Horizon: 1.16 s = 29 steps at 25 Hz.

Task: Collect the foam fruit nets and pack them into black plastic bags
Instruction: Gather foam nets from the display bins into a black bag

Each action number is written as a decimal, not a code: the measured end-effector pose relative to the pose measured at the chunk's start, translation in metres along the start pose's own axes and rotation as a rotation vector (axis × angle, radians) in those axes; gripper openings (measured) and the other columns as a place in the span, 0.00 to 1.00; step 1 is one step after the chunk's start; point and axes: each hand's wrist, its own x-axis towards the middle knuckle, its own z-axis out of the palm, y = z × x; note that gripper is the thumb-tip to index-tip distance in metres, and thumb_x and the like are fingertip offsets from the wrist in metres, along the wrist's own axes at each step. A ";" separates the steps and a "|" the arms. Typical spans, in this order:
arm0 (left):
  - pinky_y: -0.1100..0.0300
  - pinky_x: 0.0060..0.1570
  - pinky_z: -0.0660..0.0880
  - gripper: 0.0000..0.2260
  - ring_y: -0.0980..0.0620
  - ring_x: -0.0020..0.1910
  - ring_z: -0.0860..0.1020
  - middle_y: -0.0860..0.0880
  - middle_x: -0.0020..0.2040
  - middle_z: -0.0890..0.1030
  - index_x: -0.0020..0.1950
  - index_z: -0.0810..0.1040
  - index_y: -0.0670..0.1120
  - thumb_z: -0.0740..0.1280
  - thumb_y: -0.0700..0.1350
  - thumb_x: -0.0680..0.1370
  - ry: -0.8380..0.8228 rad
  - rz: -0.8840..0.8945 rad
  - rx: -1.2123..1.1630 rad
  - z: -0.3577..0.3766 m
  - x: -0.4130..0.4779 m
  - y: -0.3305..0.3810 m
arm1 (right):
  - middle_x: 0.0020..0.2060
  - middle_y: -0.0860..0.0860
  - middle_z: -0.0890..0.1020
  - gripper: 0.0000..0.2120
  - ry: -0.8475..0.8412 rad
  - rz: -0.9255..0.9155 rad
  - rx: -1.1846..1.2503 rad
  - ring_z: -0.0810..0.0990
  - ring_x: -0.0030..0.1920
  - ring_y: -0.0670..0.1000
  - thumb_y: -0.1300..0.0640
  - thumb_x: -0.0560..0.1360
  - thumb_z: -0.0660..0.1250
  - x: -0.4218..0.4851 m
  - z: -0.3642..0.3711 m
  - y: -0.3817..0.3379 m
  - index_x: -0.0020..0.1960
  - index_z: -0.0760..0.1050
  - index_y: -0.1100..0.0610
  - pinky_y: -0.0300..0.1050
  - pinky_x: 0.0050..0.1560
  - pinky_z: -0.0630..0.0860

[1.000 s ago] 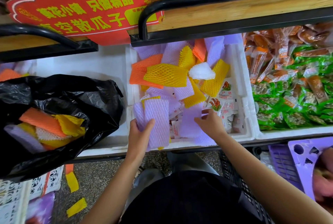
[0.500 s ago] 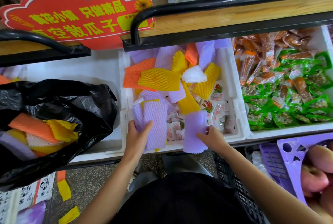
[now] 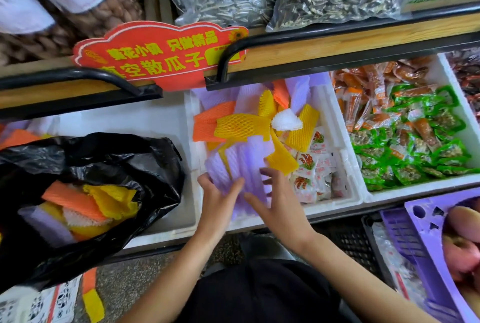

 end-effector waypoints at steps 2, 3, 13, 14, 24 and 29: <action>0.75 0.42 0.70 0.18 0.69 0.42 0.74 0.53 0.50 0.73 0.56 0.63 0.43 0.68 0.47 0.73 -0.008 0.079 -0.126 -0.020 -0.007 0.013 | 0.63 0.50 0.70 0.39 0.005 -0.046 0.031 0.70 0.63 0.48 0.37 0.67 0.68 0.000 0.016 -0.021 0.68 0.63 0.60 0.43 0.62 0.69; 0.74 0.44 0.70 0.17 0.68 0.44 0.75 0.53 0.50 0.73 0.55 0.65 0.45 0.66 0.50 0.71 -0.018 0.121 -0.175 -0.035 -0.009 0.019 | 0.63 0.48 0.69 0.42 0.022 -0.070 0.051 0.68 0.63 0.45 0.37 0.66 0.70 0.001 0.023 -0.032 0.69 0.62 0.62 0.39 0.64 0.66; 0.72 0.54 0.69 0.18 0.62 0.61 0.70 0.50 0.60 0.71 0.60 0.70 0.53 0.61 0.58 0.72 -0.101 0.427 0.022 -0.177 -0.047 0.030 | 0.56 0.39 0.69 0.34 0.045 -0.225 0.233 0.69 0.56 0.29 0.51 0.61 0.76 0.010 0.110 -0.129 0.58 0.58 0.43 0.24 0.54 0.65; 0.71 0.55 0.69 0.19 0.63 0.62 0.70 0.51 0.61 0.71 0.60 0.70 0.54 0.62 0.58 0.71 -0.128 0.422 0.036 -0.193 -0.047 0.028 | 0.55 0.37 0.68 0.33 0.057 -0.232 0.240 0.69 0.55 0.27 0.55 0.62 0.76 0.010 0.119 -0.134 0.57 0.59 0.42 0.23 0.52 0.65; 0.54 0.62 0.61 0.25 0.40 0.62 0.69 0.38 0.61 0.73 0.64 0.71 0.38 0.74 0.38 0.69 0.574 0.492 0.645 -0.383 -0.013 -0.007 | 0.57 0.47 0.69 0.43 -0.017 -0.210 0.059 0.70 0.58 0.44 0.59 0.63 0.77 0.010 0.192 -0.153 0.70 0.58 0.60 0.21 0.54 0.63; 0.41 0.58 0.63 0.31 0.33 0.61 0.67 0.37 0.67 0.70 0.69 0.68 0.42 0.74 0.46 0.70 0.680 0.265 0.888 -0.419 0.004 -0.033 | 0.59 0.55 0.74 0.40 -0.168 -0.364 -0.214 0.73 0.59 0.54 0.53 0.62 0.74 0.002 0.222 -0.160 0.70 0.62 0.61 0.41 0.60 0.68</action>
